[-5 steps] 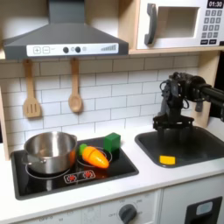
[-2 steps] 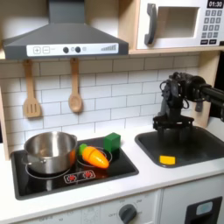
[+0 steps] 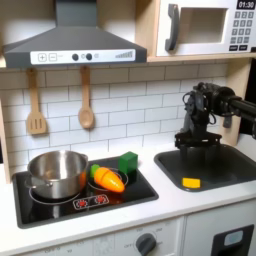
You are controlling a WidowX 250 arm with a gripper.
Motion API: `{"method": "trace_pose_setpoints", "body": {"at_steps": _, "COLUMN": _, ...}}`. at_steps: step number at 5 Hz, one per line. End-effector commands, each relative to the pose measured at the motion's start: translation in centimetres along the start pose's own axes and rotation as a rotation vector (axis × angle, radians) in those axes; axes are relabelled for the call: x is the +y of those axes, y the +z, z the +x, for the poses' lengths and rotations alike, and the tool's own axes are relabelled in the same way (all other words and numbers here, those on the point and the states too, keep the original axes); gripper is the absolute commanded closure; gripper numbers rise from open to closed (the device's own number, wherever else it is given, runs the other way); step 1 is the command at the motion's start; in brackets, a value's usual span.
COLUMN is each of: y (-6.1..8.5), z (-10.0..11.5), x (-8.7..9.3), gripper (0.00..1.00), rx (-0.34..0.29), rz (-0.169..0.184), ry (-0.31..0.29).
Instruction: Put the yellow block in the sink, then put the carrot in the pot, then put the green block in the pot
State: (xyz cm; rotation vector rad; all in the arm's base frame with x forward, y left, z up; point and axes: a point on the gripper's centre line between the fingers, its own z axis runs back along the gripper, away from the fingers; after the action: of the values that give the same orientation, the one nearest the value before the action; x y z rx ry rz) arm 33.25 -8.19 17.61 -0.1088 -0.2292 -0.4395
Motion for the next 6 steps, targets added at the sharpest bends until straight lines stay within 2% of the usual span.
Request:
{"method": "trace_pose_setpoints", "body": {"at_steps": 1, "y": 2.8, "z": -0.6, "x": 0.0, "gripper": 0.00, "rx": -0.192, "rz": 0.025, "ry": -0.019}}
{"method": "trace_pose_setpoints", "body": {"at_steps": 2, "y": 4.7, "z": -0.8, "x": 0.1, "gripper": 0.00, "rx": -0.317, "rz": 0.038, "ry": -0.045}}
{"method": "trace_pose_setpoints", "body": {"at_steps": 3, "y": 6.3, "z": -1.2, "x": 0.2, "gripper": 0.00, "rx": -0.404, "rz": 0.062, "ry": -0.070}}
{"method": "trace_pose_setpoints", "body": {"at_steps": 4, "y": 8.2, "z": -1.0, "x": 0.5, "gripper": 0.00, "rx": -0.531, "rz": 0.085, "ry": -0.072}}
{"method": "trace_pose_setpoints", "body": {"at_steps": 5, "y": 9.4, "z": -1.4, "x": 1.3, "gripper": 0.00, "rx": -0.580, "rz": 0.117, "ry": -0.034}}
{"method": "trace_pose_setpoints", "body": {"at_steps": 6, "y": 10.6, "z": -2.3, "x": 2.7, "gripper": 0.00, "rx": -0.619, "rz": 0.188, "ry": 0.020}}
